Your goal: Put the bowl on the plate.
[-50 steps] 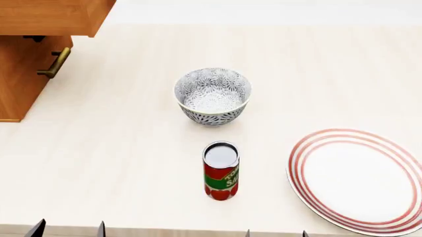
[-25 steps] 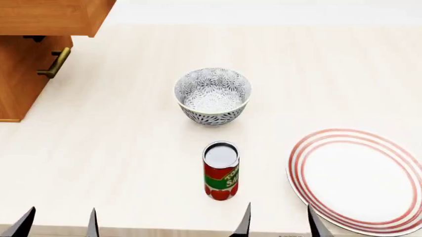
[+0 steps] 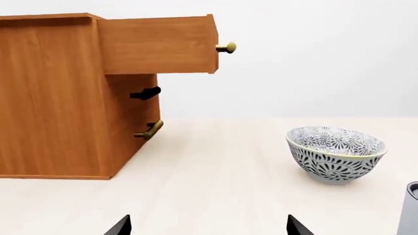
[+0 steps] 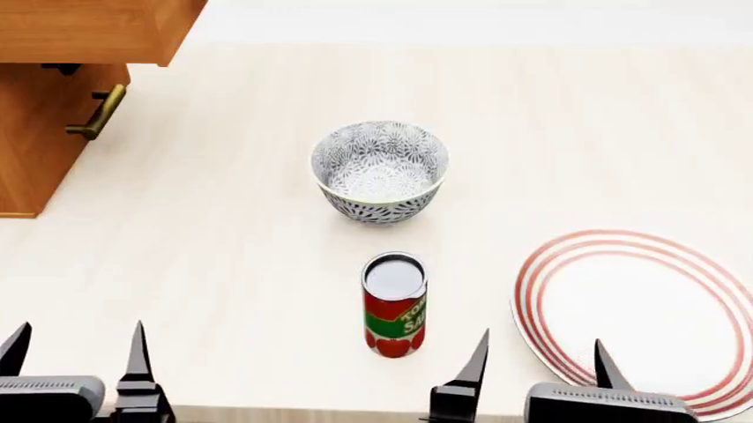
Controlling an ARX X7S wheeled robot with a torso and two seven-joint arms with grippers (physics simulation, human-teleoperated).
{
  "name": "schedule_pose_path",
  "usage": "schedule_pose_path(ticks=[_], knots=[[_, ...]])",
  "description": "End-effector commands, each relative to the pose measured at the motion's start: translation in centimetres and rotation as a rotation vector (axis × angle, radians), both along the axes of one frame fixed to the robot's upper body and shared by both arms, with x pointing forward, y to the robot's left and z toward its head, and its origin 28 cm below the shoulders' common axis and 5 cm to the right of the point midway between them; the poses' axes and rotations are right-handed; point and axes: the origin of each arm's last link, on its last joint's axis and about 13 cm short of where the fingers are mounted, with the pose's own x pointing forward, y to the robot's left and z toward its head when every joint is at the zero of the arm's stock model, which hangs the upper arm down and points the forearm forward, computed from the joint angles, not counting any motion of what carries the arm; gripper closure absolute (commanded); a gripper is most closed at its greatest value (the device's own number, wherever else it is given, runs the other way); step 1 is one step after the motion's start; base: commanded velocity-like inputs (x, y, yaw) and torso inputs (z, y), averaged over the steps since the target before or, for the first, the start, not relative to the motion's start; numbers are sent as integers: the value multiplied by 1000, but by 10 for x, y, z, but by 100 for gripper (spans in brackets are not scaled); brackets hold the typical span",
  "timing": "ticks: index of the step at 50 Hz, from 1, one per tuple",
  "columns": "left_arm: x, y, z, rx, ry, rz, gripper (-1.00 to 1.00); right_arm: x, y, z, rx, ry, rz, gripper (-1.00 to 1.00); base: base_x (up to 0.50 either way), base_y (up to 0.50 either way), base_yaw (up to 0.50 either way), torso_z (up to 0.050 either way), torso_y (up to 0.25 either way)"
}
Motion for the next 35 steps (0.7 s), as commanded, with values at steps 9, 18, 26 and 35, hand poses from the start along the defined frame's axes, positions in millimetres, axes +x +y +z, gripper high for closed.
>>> schedule_pose_path(ticks=[9,18,26,35], knots=[[5,2,10,6,-22,10,-100,1,-13,27,-23,-34,-31,-100,0,0,0,0,0],[4,1,8,6,-22,3,-100,3,-18,31,-11,-60,-4,-100,29,0,0,0,0],[4,2,11,6,-30,3,-100,2,-17,30,-15,-56,4,-100,155,0,0,0,0],[4,2,12,7,-37,0,-100,1,-18,30,-21,-55,5,-100,156,0,0,0,0]])
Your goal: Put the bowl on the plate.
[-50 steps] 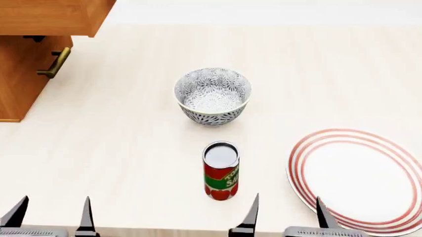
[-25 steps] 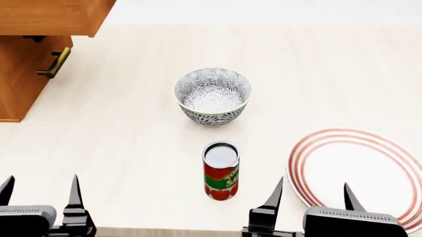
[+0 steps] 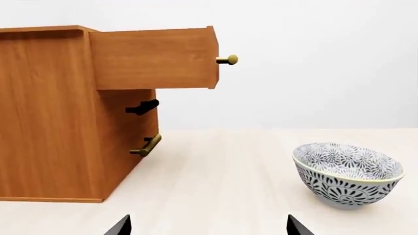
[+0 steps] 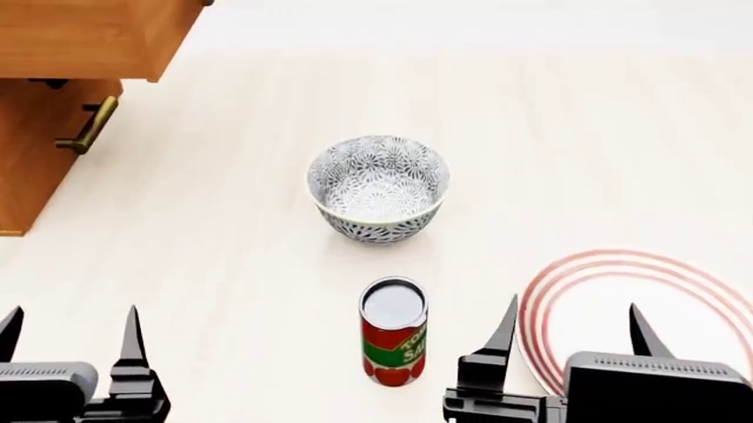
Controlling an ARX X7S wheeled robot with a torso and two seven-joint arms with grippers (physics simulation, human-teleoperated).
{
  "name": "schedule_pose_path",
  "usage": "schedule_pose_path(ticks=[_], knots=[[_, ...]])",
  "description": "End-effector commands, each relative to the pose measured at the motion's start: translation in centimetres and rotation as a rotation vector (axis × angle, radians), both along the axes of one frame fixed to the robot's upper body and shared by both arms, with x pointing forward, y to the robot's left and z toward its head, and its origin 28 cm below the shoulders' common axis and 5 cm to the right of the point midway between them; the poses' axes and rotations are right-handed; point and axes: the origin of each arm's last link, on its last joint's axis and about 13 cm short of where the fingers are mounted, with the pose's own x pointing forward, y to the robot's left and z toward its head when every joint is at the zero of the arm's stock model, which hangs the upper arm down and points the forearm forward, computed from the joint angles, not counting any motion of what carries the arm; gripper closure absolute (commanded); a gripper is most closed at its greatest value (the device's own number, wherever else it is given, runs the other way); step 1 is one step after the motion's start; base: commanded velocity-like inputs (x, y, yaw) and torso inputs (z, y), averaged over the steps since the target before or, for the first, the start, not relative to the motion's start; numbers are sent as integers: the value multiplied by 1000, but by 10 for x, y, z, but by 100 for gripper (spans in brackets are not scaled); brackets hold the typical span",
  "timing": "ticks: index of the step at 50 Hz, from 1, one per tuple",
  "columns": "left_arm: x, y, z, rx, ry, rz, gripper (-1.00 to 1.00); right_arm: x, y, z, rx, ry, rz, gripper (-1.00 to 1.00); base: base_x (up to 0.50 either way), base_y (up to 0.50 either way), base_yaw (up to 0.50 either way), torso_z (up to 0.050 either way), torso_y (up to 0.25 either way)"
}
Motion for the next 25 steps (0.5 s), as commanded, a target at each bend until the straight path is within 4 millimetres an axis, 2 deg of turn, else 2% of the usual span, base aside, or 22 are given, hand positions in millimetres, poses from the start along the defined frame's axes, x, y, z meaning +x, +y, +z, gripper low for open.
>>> schedule_pose_path(ticks=[1,21,25], knots=[[0,0,2,2,-8,-2,-100,-1,-2,2,-6,-2,6,-100,156,0,0,0,0],[0,1,1,1,-10,2,-100,0,-2,5,-8,-2,17,-100,158,0,0,0,0],[1,2,1,-1,-7,3,-100,2,-3,1,10,6,36,-100,155,0,0,0,0]])
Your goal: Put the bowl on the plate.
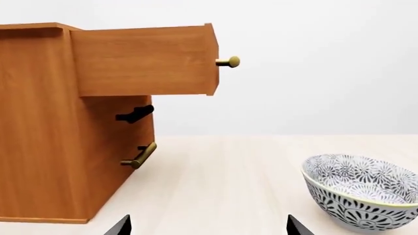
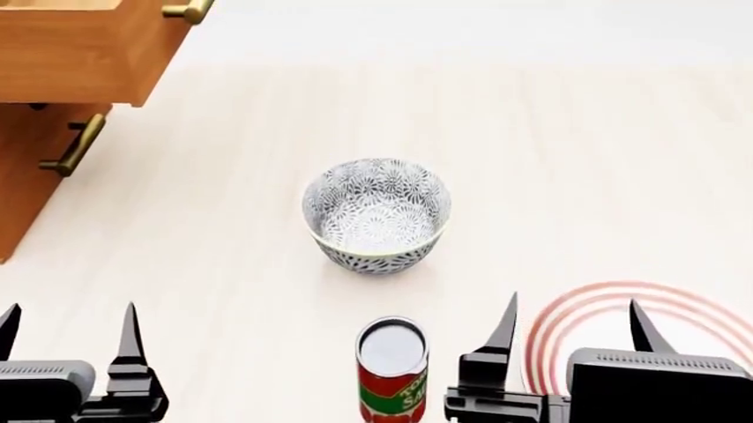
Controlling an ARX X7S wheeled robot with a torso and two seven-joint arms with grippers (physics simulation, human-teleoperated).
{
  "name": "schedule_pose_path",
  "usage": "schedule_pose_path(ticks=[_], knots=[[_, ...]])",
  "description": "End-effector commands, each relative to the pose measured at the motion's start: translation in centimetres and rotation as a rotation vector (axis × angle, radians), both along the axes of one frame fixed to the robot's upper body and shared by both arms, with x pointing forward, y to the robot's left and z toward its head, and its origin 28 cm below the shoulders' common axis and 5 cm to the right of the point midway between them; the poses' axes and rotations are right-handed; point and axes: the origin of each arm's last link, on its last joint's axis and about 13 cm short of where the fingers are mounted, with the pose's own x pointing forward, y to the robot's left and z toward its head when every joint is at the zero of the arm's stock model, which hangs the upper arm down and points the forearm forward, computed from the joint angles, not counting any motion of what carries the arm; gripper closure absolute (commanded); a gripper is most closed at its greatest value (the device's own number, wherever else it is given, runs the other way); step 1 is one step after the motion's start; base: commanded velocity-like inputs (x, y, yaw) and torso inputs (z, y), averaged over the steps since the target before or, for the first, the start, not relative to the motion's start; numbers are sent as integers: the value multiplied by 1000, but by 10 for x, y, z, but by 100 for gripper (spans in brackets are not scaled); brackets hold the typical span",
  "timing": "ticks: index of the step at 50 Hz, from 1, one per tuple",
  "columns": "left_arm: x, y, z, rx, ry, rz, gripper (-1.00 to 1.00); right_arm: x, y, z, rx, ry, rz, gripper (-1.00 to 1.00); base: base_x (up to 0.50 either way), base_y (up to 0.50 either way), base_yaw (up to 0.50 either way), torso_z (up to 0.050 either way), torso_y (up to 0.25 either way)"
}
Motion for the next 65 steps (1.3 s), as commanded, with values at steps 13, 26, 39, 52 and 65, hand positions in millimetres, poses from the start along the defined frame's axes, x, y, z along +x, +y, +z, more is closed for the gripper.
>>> schedule_pose_path(ticks=[13,26,39,52,65], knots=[[1,1,0,-1,1,5,-100,2,0,0,19,4,22,-100,156,0,0,0,0],[2,1,0,0,-2,5,-100,1,0,4,15,-1,31,-100,157,0,0,0,0],[-1,2,3,0,-4,9,-100,2,0,3,21,-2,36,-100,154,0,0,0,0],[-1,2,4,-3,-6,12,-100,2,-1,3,24,6,33,-100,157,0,0,0,0],[-1,3,3,-4,-8,18,-100,5,1,3,-8,47,-28,-100,59,0,0,0,0]])
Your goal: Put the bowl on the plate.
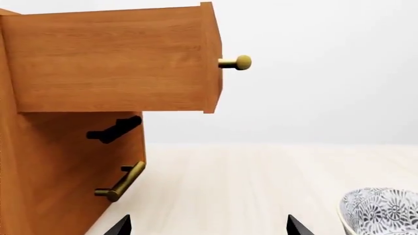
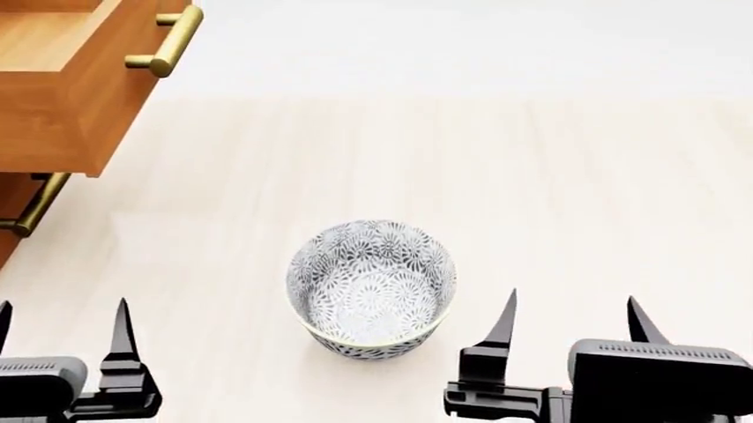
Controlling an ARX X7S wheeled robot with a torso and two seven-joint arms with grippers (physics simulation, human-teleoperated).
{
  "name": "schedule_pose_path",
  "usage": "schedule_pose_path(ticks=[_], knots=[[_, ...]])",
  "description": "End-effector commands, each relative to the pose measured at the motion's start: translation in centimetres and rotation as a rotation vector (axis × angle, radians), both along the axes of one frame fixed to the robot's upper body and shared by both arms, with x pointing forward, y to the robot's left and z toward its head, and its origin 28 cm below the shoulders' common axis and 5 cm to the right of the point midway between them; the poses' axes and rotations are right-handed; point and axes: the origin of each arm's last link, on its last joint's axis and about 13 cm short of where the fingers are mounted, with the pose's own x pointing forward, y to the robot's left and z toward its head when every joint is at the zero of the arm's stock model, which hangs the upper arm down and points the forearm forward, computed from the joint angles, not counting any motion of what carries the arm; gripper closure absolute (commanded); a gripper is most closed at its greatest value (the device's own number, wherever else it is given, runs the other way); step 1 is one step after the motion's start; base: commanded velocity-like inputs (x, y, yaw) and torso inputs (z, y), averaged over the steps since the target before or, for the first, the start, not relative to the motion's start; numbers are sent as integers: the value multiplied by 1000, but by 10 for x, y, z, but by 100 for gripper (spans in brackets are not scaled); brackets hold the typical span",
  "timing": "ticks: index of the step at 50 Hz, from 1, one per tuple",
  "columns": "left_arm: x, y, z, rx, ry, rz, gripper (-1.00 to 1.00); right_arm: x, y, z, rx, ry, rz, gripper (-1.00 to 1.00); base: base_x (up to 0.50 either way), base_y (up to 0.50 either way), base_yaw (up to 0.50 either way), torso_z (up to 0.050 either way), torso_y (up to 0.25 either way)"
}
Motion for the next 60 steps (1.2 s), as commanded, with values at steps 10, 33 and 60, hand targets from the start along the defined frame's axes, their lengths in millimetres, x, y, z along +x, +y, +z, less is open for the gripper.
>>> schedule_pose_path(ticks=[10,33,60], knots=[[-2,7,-12,4,-4,35,-100,12,9,30,-59,87,53,-100,0,0,0,0,0],[-3,13,-7,8,-9,80,-100,55,23,112,-49,226,434,-100,0,0,0,0,0],[0,13,-3,8,-19,82,-100,111,48,154,-241,523,738,-100,0,0,0,0,0]])
